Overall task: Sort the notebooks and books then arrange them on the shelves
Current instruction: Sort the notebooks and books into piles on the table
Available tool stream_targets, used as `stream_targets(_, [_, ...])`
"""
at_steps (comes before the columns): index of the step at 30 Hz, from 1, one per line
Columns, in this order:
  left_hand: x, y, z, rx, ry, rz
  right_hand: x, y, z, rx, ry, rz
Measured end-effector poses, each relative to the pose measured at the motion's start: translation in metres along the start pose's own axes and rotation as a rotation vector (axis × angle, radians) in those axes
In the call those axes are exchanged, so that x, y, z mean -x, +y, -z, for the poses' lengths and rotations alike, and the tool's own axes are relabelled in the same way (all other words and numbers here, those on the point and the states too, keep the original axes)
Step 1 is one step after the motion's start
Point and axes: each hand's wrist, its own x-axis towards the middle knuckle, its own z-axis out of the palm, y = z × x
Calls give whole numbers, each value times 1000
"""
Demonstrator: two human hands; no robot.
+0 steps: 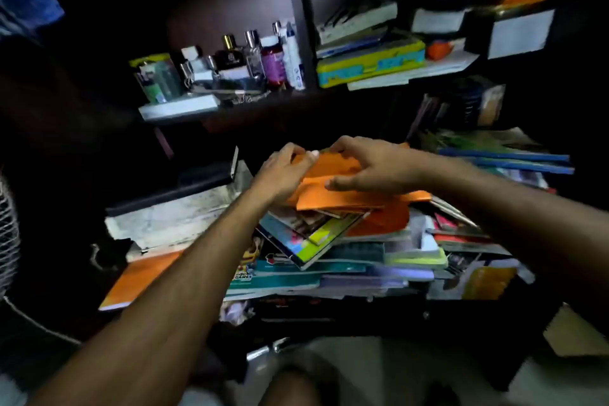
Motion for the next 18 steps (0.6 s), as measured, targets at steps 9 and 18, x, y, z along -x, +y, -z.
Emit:
stream_targets(9, [55,-44,17,236,-15,-21,32,-20,-24,213,50,106])
stream_targets(18, [196,-156,28,259,518,-17,88,-87,-134,43,174,303])
